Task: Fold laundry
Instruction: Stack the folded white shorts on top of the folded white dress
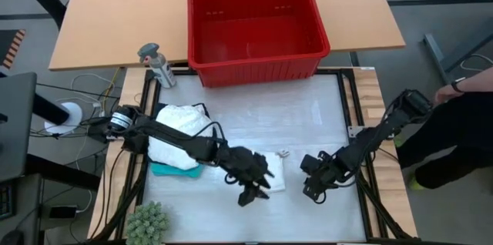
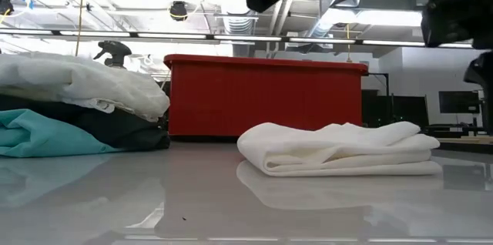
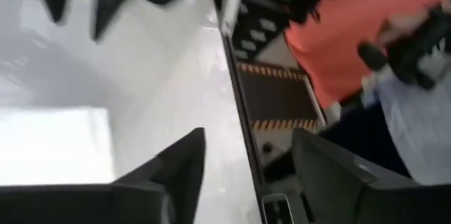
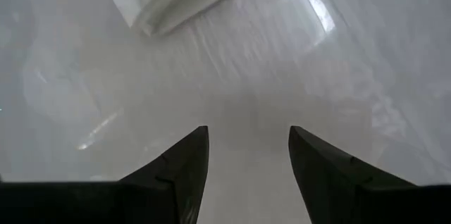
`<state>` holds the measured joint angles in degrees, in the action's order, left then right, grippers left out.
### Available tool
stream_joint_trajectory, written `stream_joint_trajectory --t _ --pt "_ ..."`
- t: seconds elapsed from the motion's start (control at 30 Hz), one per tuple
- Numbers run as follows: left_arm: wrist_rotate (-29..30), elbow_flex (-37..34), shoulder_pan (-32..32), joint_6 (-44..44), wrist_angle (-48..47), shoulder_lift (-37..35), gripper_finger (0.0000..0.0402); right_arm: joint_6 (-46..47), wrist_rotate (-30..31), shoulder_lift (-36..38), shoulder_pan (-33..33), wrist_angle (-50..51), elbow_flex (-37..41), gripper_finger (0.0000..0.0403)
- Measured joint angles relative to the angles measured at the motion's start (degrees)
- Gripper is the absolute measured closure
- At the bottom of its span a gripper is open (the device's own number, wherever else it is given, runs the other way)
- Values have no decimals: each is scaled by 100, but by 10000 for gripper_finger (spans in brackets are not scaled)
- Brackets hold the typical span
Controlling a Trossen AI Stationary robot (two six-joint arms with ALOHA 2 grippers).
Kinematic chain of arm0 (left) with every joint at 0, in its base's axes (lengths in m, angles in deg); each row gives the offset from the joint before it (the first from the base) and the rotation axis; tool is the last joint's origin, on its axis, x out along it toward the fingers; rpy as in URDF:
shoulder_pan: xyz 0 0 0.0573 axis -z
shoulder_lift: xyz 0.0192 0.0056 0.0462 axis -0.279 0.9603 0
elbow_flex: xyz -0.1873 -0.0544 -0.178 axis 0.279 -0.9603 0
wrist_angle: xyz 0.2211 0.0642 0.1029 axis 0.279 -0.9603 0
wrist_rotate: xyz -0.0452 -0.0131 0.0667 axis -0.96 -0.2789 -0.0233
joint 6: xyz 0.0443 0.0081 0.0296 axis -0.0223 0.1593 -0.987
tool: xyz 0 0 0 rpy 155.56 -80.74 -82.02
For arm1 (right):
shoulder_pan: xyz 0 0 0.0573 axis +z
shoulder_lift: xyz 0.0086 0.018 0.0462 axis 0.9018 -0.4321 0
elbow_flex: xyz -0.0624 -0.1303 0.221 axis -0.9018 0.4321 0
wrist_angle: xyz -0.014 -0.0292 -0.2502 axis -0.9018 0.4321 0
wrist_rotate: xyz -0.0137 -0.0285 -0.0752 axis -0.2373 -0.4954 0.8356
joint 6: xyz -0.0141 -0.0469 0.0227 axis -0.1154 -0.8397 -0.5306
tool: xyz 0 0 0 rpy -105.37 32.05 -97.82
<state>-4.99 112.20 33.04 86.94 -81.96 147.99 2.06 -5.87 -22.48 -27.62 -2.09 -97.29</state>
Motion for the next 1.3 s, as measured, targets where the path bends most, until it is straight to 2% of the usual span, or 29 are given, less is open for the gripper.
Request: stream_joint_trajectory --t 0.07,0.13,0.23,0.33,0.53,0.73,0.93,1.03,1.2,1.3 --pt "-14 0 32 -166 -98 2 182 70 1 -96 52 -13 2 182" --pt "247 1 30 -82 -300 -2 156 128 -2 -176 111 -24 2 182" --pt "1246 5 -15 1219 -1325 10 130 287 -7 -257 192 -44 2 182" --pt "2118 -13 28 2420 -2339 57 121 353 1 -257 262 -76 2 182" --pt "2985 -141 266 4590 -2838 44 119 363 41 -247 257 -113 2 182" --pt "3249 -680 185 6003 -2737 48 119 371 136 -247 257 -129 2 182" --pt "3172 -792 164 6239 -2087 321 119 364 146 -247 257 -151 2 182" --pt "2946 -789 170 6296 -1426 562 119 364 146 -244 257 -212 4 182" --pt "2708 -791 202 6458 -1293 805 119 362 144 -240 262 -296 6 182" --pt "2764 -780 214 6668 -1138 900 120 347 144 -242 260 -326 4 182"
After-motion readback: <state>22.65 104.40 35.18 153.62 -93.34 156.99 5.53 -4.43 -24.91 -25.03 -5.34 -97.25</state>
